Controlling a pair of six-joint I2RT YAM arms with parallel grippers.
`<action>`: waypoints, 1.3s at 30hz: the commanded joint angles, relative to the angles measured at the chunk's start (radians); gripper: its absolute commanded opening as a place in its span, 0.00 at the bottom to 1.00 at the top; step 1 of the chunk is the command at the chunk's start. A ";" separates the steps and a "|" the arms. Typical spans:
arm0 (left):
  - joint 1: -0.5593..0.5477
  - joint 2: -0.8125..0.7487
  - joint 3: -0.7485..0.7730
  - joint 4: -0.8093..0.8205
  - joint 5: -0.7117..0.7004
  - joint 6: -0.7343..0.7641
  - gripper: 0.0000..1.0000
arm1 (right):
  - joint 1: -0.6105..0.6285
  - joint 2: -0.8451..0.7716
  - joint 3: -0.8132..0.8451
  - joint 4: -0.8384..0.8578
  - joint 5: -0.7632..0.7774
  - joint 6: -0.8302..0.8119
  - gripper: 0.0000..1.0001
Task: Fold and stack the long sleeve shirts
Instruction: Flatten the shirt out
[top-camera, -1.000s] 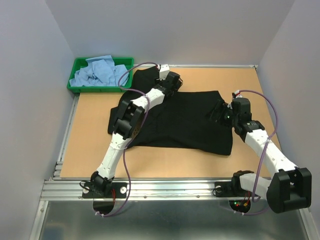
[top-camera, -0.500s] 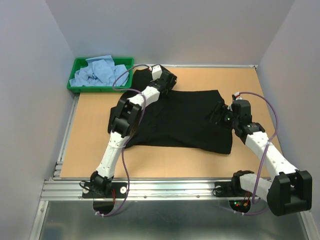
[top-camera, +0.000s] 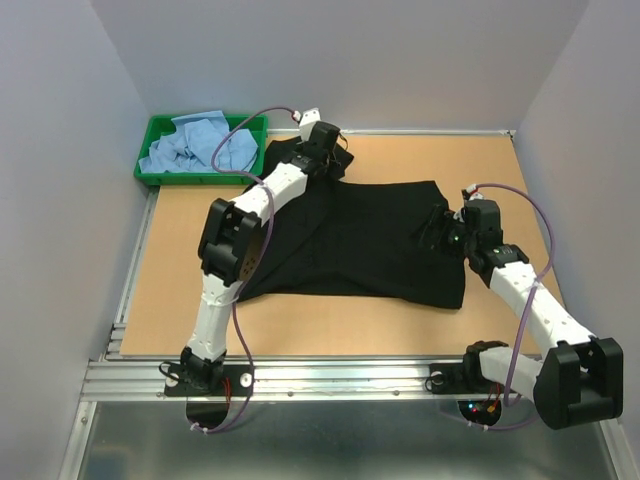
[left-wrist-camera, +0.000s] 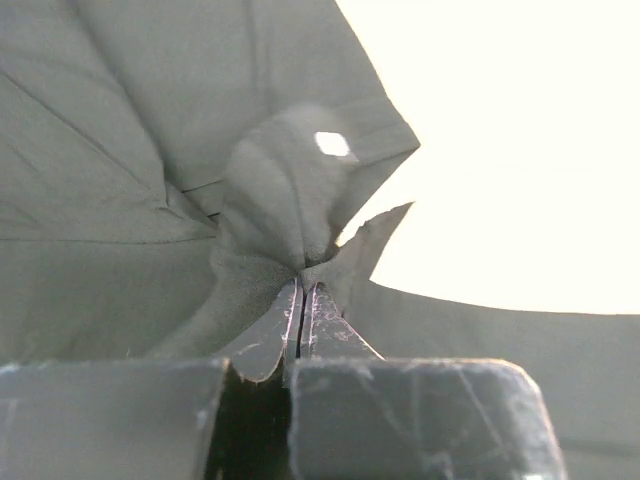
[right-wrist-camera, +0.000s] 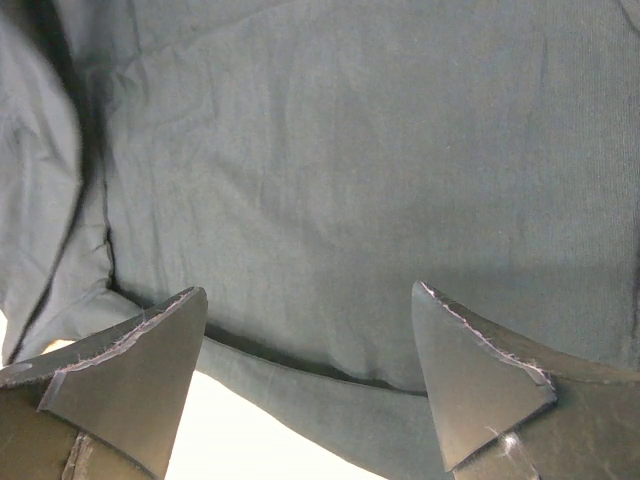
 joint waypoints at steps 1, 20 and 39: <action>0.002 -0.147 -0.056 0.030 0.080 0.065 0.00 | -0.001 0.008 -0.005 0.011 0.019 -0.026 0.88; 0.002 -0.562 -0.493 0.053 0.609 0.438 0.00 | 0.000 0.076 0.018 0.019 0.066 -0.070 0.88; -0.012 -1.157 -0.985 -0.157 0.834 0.494 0.69 | -0.001 0.313 0.138 0.093 0.145 -0.088 0.88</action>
